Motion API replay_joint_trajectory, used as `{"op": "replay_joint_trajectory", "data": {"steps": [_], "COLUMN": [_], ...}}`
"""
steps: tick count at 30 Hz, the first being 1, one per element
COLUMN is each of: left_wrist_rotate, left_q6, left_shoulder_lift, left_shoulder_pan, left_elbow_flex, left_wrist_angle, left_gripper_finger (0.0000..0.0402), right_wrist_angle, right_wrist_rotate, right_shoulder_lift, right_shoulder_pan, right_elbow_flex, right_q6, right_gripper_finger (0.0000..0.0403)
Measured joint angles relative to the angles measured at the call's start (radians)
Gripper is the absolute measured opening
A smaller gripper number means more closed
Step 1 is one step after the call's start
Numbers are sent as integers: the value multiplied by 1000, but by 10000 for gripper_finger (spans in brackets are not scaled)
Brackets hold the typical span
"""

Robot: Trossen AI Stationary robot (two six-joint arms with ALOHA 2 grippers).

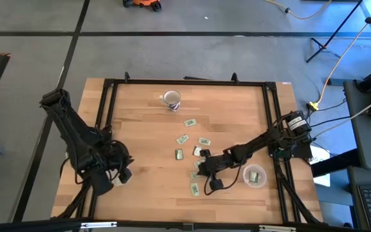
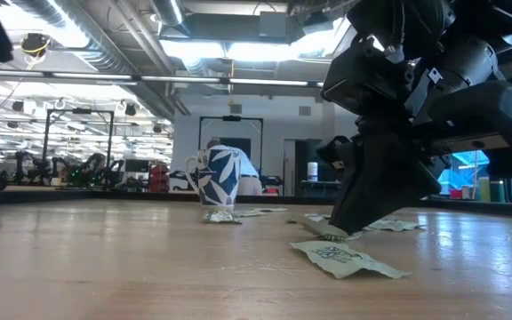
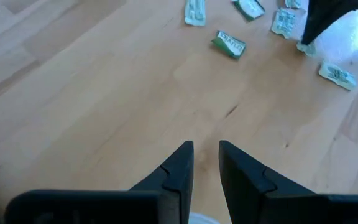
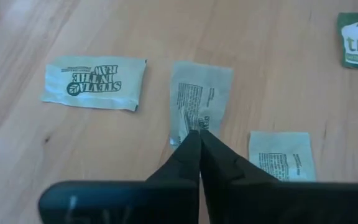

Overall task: Pick and place Stevia / Truvia into bins
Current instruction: Put the light green stevia packet into the left transparent container

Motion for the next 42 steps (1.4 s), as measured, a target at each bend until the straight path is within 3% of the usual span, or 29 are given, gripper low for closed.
{"op": "replay_joint_trajectory", "data": {"steps": [5, 13, 20, 26, 33, 36, 42], "left_wrist_rotate": [-15, -26, 31, 52, 77, 76, 88], "left_q6": [170, 663, 986, 1467, 1971, 2067, 2126], "left_shoulder_lift": [0, 0, 15, 125, 318, 389, 461], "left_shoulder_pan": [72, 203, 296, 346, 385, 403, 434], "left_elbow_flex": [0, 0, 0, 0, 0, 0, 0], "left_wrist_angle": [118, 440, 592, 735, 1040, 1154, 1268], "left_gripper_finger": [70, 70, 70, 80, 104, 115, 127], "right_wrist_angle": [9, 21, 61, 118, 221, 251, 253], "right_wrist_rotate": [12, 11, 11, -13, -178, -264, -280], "right_shoulder_lift": [0, -34, -69, -112, -143, -143, -143], "right_shoulder_pan": [0, 0, -3, -28, -73, -91, -98], "right_elbow_flex": [-2, -9, -7, -6, -5, -5, -5], "right_q6": [7, 0, -5, -25, -18, 6, 26], "right_gripper_finger": [4, 2, 1, 0, 0, 0, 0]}}
